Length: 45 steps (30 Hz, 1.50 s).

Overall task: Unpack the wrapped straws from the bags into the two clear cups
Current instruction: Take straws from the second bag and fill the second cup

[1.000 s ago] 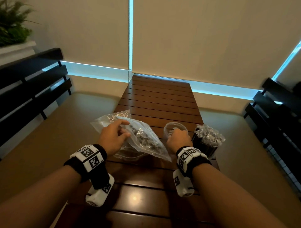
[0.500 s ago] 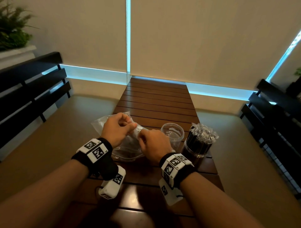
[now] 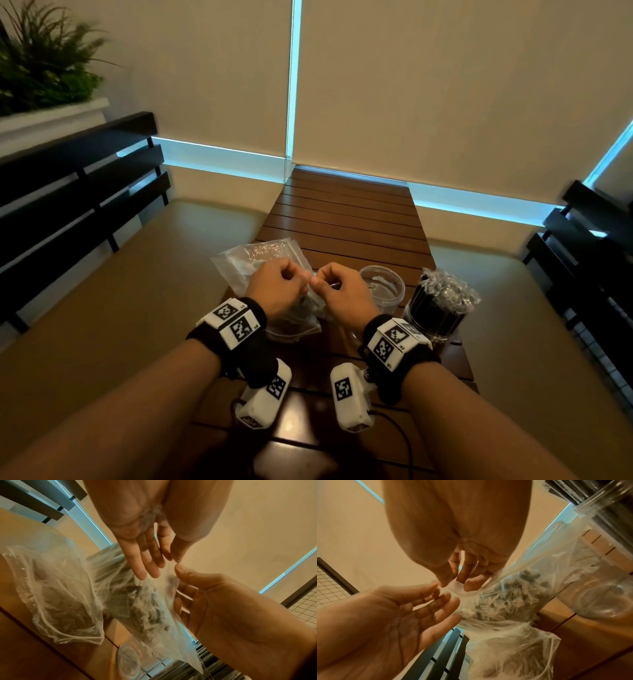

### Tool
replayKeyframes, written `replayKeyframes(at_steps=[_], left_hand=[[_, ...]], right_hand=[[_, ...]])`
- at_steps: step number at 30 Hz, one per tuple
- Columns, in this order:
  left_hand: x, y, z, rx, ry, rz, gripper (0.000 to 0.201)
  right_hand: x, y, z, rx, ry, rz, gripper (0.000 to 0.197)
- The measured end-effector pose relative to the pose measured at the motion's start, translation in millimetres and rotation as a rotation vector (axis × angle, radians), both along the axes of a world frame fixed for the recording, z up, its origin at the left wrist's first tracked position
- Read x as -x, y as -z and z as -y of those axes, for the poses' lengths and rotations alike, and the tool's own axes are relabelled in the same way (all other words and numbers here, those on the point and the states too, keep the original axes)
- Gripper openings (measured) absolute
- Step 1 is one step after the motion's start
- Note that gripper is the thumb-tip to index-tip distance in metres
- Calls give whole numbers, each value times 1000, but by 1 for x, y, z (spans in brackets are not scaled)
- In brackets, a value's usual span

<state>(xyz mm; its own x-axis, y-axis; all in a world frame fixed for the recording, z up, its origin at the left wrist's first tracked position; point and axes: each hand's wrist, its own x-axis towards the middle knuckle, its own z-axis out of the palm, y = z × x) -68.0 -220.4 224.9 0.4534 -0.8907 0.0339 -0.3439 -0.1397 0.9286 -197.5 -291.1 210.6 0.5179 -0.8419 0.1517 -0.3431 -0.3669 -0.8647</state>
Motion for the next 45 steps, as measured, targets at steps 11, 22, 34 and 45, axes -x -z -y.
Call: replayKeyframes(at_steps=[11,22,34,45], left_hand=[[10,7,-2,-75,-97,-11,8],[12,3,-3,-94,-72,123,21],[12,-3,-1,-83,-133,177,13],[12,1,1,-57,-123,179,20]], right_hand=[[3,-1,-5,-298,10,182,33],[5,4,1,-394,19,231,5],[-8,11,-2,-219,16,71,6],[-4,6,2,-382,63,185,16]])
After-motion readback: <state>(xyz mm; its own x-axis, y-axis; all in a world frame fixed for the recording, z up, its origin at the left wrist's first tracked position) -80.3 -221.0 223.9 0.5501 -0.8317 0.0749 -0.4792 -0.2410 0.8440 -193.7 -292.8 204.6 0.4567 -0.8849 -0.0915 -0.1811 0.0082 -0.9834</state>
